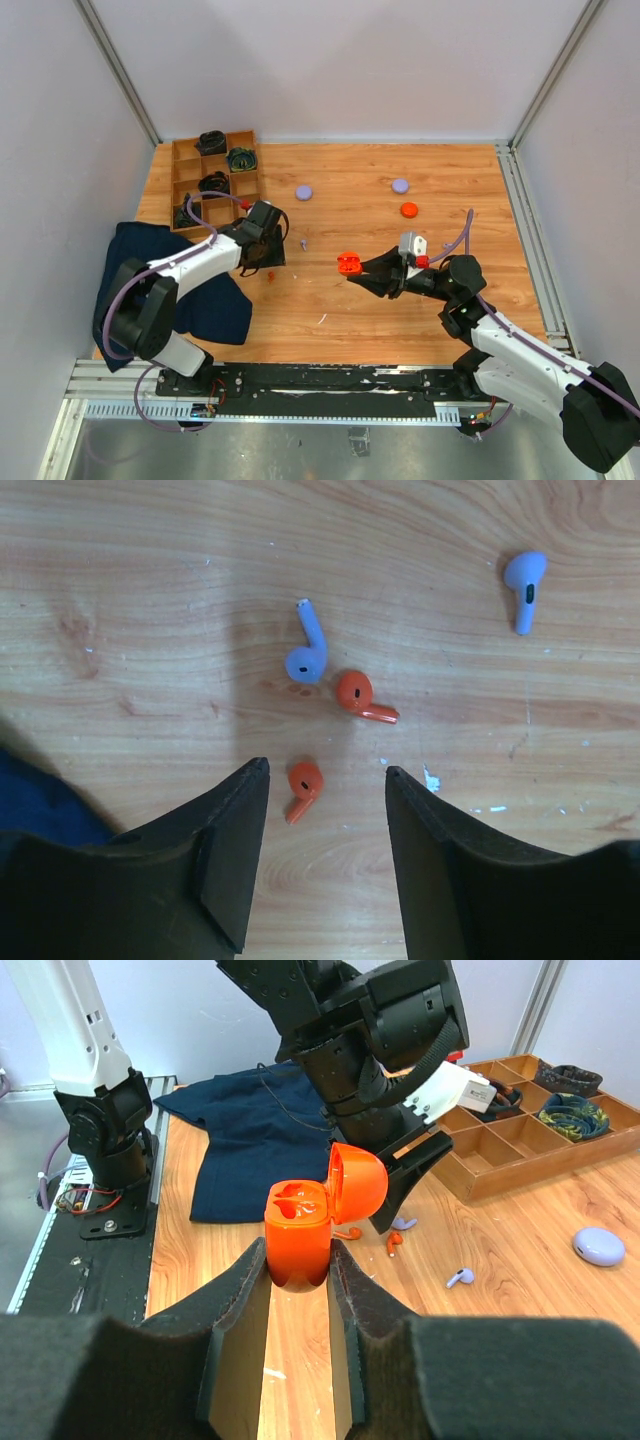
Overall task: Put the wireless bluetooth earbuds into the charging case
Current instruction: Pick up the earbud from the center of the board.
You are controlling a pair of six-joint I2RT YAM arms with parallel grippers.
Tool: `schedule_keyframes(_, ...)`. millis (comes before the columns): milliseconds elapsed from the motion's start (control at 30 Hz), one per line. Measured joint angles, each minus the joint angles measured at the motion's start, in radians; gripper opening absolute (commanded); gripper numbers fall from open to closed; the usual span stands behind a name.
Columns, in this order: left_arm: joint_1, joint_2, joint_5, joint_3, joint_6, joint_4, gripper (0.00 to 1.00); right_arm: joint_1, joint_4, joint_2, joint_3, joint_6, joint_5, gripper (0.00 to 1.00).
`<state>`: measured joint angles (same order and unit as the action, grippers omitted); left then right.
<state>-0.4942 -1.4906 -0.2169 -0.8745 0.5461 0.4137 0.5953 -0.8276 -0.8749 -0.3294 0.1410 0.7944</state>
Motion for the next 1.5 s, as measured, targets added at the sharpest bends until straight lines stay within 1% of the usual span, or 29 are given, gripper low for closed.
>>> schedule_keyframes(267, 0.004, -0.08, 0.001, -0.031, -0.025, 0.031, 0.48, 0.0, 0.004, 0.0, 0.002, -0.008, -0.003, 0.01)
schedule_keyframes(500, 0.004, -0.134, 0.007, -0.04, -0.044, 0.048, 0.34, 0.0, 0.004, 0.0, 0.002, -0.008, -0.003, 0.01)
schedule_keyframes(533, 0.004, -0.142, 0.007, -0.045, -0.049, 0.052, 0.34, 0.0, 0.004, 0.0, 0.002, -0.008, -0.003, 0.01)
schedule_keyframes(633, 0.004, -0.15, 0.01, -0.054, -0.055, 0.054, 0.34, 0.0, 0.004, 0.0, 0.002, -0.008, -0.003, 0.01)
schedule_keyframes(800, 0.005, -0.152, 0.02, -0.056, -0.064, 0.055, 0.4, 0.0, 0.006, 0.0, 0.002, -0.008, -0.003, 0.01)
schedule_keyframes(867, 0.005, -0.152, 0.025, -0.057, -0.068, 0.055, 0.41, 0.0, 0.008, 0.0, 0.002, -0.008, -0.003, 0.01)
schedule_keyframes(1367, 0.005, -0.15, 0.058, -0.057, -0.082, 0.068, 0.4, 0.0, 0.013, 0.0, 0.002, -0.008, -0.002, 0.01)
schedule_keyframes(1500, 0.005, -0.147, 0.063, -0.057, -0.091, 0.083, 0.36, 0.0, 0.013, -0.001, 0.002, -0.007, -0.002, 0.01)
